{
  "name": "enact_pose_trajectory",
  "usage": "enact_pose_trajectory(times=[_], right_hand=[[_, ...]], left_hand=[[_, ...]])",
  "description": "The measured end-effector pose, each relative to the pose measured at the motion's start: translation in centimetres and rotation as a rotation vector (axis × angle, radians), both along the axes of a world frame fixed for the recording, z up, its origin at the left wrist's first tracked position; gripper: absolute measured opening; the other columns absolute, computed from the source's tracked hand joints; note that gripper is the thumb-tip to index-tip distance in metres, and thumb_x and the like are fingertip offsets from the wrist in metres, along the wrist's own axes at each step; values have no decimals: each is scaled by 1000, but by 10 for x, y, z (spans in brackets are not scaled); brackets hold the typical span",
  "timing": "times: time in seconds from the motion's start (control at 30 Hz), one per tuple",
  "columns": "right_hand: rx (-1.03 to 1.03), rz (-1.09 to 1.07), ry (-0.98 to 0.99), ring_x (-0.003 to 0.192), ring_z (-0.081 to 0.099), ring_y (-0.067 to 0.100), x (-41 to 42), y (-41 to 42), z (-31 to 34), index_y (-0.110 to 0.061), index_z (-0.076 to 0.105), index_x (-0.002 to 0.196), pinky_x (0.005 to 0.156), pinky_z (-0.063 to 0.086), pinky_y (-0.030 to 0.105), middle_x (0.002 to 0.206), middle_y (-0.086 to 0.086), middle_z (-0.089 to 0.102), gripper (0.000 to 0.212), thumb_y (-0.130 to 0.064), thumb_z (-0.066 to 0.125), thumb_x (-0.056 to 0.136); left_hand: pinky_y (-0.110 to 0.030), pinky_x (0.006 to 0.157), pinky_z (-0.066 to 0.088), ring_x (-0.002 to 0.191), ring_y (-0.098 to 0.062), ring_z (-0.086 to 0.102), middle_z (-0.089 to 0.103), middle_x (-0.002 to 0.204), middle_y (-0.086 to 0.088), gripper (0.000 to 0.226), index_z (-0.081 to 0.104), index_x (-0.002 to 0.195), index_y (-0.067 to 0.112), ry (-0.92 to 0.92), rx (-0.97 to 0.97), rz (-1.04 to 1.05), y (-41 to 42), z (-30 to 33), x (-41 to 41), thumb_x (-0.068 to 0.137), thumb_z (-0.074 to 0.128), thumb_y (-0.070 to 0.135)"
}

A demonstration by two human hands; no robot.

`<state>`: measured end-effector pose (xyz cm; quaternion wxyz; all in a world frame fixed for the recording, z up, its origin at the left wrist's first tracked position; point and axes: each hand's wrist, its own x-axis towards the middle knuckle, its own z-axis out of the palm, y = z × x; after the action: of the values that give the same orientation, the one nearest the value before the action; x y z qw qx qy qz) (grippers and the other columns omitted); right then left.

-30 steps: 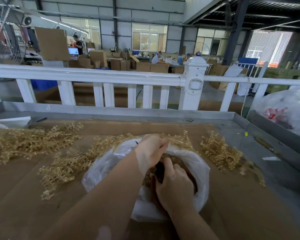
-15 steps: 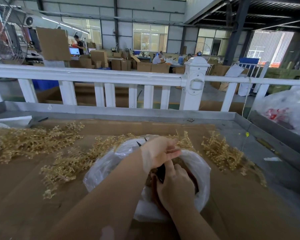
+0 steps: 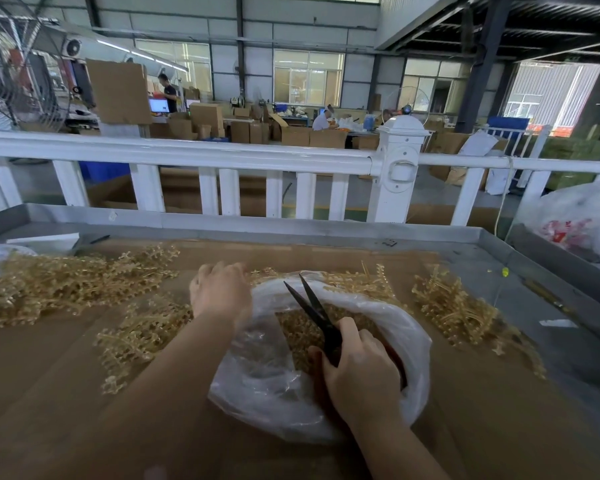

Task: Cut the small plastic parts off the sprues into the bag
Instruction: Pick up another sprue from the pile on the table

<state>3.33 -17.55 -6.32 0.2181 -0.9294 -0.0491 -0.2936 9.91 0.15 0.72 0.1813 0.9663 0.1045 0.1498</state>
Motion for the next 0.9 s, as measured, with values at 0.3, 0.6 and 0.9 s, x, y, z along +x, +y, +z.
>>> enact_pose_trajectory(times=[0.3, 0.6, 0.9], right_hand=[[7, 25, 28, 89, 58, 17, -1, -1, 1, -21, 51, 115, 70, 48, 25, 95, -2, 60, 41, -50, 57, 87], [3, 6, 42, 88, 58, 17, -1, 0, 1, -22, 51, 113, 68, 46, 25, 93, -2, 59, 40, -50, 57, 86], [24, -4, 67, 93, 56, 16, -2, -1, 3, -23, 50, 113, 70, 45, 26, 96, -4, 58, 38, -49, 56, 86]], left_hand=[[-48, 112, 17, 124, -22, 41, 63, 111, 1, 34, 64, 105, 26, 81, 133, 119, 20, -14, 5, 88, 45, 2], [-39, 89, 52, 92, -24, 64, 69, 101, -3, 22, 67, 110, 12, -417, -621, 8, 18, 19, 4, 95, 57, 24], [-25, 49, 52, 65, -14, 61, 64, 86, -5, 11, 57, 100, 13, -210, -1666, 63, -6, 22, 2, 100, 46, 14]])
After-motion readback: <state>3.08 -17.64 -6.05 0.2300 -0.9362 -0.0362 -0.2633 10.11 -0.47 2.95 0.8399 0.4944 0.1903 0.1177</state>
